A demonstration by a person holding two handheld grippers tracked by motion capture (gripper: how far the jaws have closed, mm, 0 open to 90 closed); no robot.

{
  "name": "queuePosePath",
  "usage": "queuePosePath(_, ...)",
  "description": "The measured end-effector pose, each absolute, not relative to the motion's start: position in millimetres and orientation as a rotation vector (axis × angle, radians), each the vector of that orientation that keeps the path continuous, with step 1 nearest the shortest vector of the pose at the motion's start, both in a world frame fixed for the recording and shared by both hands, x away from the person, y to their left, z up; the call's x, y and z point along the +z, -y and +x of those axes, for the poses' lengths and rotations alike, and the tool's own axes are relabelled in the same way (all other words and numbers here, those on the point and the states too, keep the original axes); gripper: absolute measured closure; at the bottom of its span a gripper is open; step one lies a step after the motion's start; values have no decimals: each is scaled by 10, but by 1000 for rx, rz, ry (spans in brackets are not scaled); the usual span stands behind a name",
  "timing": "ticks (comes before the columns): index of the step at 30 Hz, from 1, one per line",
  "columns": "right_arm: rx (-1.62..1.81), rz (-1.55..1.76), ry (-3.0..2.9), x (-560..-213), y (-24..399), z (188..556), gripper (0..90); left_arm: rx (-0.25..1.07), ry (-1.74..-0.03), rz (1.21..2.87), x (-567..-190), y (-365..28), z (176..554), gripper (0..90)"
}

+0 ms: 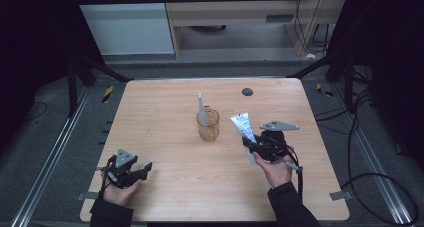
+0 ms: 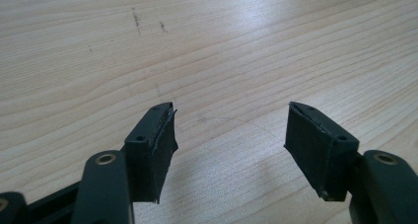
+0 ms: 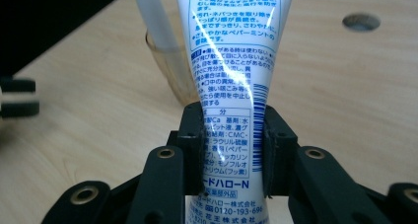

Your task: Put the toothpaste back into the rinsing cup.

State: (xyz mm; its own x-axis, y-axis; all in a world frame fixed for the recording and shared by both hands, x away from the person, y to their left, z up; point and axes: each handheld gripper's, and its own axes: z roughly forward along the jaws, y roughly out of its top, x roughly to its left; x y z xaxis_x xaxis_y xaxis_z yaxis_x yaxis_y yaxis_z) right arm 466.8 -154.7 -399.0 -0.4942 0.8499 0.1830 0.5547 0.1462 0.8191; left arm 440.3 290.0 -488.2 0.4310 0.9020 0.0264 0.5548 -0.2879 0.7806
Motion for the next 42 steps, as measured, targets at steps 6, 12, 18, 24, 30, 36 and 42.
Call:
queuePosePath(6, 1381, 1326, -1968, -3857, 1497, 4751, 681, 623, -1230, 1968, -4877, -2906, 4401, 353)
queuePosePath(12, 1458, 1314, -1854, -3813, 1441, 4861, 681, 623, -1230, 1966, -4877, -2907, 4402, 354)
queuePosePath(18, 1506, 1312, -1764, -3781, 1414, 4972, 682, 621, -1232, 1963, -4878, -2909, 4403, 353)
queuePosePath(24, 1550, 1287, -1674, -3765, 1340, 5080, 682, 622, -1234, 1957, -4879, -2912, 4406, 354)
queuePosePath(30, 1581, 1278, -1627, -3752, 1231, 5196, 682, 621, -1232, 1958, -4876, -2915, 4405, 354)
queuePosePath(36, 1605, 1266, -1575, -3748, 1117, 5311, 682, 623, -1230, 1950, -4871, -2918, 4403, 354)
queuePosePath(42, 1628, 1251, -1539, -3746, 1013, 5395, 682, 623, -1228, 1948, -4868, -2920, 4403, 355)
